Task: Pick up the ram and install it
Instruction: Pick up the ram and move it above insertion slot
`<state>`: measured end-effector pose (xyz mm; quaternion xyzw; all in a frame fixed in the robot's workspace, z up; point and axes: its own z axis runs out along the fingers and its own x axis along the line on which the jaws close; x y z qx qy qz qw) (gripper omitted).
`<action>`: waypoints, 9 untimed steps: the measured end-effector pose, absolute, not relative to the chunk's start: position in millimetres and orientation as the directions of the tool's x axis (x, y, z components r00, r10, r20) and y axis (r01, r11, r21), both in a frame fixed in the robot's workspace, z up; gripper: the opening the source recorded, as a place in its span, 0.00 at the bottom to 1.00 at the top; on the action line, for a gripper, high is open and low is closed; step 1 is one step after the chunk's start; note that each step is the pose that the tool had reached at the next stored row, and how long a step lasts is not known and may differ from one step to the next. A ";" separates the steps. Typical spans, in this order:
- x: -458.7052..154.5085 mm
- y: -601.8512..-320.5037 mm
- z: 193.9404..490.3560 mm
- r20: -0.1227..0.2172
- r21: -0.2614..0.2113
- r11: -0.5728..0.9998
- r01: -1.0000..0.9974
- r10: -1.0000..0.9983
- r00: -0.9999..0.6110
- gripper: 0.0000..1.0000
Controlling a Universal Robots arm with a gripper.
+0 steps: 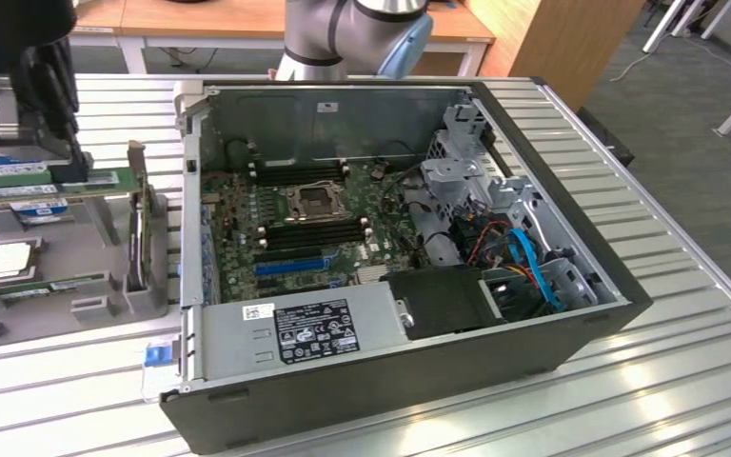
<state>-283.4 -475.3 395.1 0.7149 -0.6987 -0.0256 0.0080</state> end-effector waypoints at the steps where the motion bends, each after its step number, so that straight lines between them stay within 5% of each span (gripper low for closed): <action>1: -280.2 -475.3 395.1 -0.026 0.047 -0.024 -0.999 -0.999 0.022 0.12; 9: -254.1 -475.3 395.1 -0.026 0.049 -0.023 -0.998 -0.999 0.022 0.12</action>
